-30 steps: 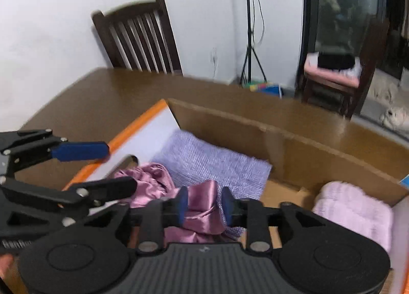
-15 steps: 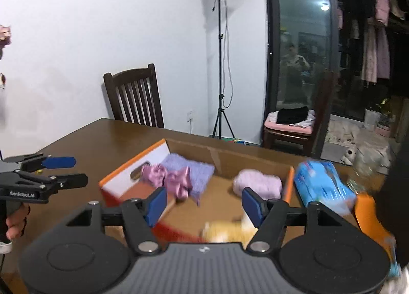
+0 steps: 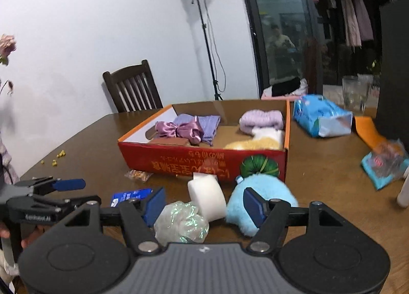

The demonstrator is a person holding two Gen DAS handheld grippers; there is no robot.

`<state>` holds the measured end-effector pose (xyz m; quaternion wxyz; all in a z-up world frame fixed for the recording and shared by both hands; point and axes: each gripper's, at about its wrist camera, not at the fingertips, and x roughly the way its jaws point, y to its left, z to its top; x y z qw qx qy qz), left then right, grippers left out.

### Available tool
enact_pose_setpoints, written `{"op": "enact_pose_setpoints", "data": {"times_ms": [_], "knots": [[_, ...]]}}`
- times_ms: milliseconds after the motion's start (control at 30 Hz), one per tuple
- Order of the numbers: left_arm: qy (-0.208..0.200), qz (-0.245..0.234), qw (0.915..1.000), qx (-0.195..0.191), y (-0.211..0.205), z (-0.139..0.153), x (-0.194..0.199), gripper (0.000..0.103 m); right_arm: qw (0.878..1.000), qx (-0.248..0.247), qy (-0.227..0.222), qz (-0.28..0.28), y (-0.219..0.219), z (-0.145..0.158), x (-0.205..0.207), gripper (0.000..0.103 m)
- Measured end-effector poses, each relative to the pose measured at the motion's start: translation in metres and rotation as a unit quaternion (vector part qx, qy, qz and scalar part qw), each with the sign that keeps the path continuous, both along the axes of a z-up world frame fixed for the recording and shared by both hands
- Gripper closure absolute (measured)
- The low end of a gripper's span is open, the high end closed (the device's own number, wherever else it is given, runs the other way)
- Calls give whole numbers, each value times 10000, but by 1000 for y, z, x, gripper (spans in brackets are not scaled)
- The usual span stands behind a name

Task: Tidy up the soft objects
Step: 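Reach both tools to the blue tissue pack and close on it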

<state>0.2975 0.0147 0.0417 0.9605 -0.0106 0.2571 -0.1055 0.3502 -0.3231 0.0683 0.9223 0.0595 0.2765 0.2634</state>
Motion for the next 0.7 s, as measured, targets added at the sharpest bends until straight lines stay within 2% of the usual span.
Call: {"op": "enact_pose_setpoints", "data": {"times_ms": [133,267,333,400,500,600,633,667,700], "knots": [[93,-142,9998,90,-9,-7,10,14,9999,122,35,-62,6,-9,10,40],[258,-242,9993,136,-14,-17,23,14,9996,221,-73,141,20,-9,13,56],[339,-153,9993,88,-10,-22,27,19,9982,352,-23,475,32,-11,15,59],[427,-54,9991,8,-2,-27,31,32,9964,388,68,753,51,-16,21,62],[418,67,9985,-356,18,-27,31,46,9946,176,187,1006,82,-25,33,64],[384,-89,9927,-1142,39,-26,31,46,9935,-129,349,1073,112,-35,44,65],[421,-123,9896,-1368,44,-26,33,49,9926,-145,385,1144,118,-38,45,65],[512,-131,9864,-1555,49,-29,37,63,9915,-155,441,1217,124,-41,45,65],[638,-111,9849,-1605,50,-31,41,71,9908,-186,456,1263,128,-43,45,68]]}}
